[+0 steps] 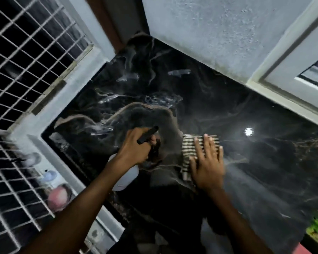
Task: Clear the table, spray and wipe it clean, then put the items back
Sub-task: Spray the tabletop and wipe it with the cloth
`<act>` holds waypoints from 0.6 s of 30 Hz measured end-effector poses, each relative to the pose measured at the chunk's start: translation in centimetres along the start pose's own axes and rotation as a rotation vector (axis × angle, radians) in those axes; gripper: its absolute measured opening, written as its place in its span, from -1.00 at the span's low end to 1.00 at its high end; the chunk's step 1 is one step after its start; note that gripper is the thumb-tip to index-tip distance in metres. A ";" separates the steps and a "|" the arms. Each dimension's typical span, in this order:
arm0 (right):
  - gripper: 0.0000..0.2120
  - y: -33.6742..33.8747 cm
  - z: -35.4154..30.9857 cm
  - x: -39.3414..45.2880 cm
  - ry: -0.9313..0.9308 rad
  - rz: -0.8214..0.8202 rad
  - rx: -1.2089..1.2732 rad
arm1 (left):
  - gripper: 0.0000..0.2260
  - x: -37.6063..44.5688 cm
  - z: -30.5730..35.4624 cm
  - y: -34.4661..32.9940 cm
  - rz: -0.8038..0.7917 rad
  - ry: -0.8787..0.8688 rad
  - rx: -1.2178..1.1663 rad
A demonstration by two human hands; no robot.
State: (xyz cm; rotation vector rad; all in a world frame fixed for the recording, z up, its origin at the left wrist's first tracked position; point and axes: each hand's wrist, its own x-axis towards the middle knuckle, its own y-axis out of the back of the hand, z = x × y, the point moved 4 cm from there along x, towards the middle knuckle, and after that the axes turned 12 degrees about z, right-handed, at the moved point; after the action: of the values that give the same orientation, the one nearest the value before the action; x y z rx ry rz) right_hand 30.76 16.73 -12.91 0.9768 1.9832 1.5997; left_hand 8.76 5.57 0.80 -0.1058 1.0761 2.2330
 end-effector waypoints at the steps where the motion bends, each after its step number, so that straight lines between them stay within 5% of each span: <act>1: -0.36 0.3 2.0 0.9 -0.039 0.003 -0.034 | -0.78 0.3 -0.4 0.6 0.019 0.001 -0.009; 8: -0.33 0.6 7.9 10.6 -0.522 0.102 -0.125 | -0.84 2.4 -2.7 2.3 -0.002 -0.098 0.040; 15: -0.27 0.0 4.6 9.9 -0.664 0.111 -0.123 | -0.71 5.2 -5.4 4.9 -0.097 -0.197 0.028; 18: -0.29 -1.1 -0.2 8.3 -0.649 0.135 -0.135 | -0.82 5.9 -6.3 6.0 -0.102 -0.188 0.078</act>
State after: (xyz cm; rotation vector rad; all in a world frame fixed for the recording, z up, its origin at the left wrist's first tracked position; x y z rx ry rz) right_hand 24.75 22.60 -12.96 1.3795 1.3745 1.2383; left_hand -0.66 1.34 -1.28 0.0801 1.0302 2.0621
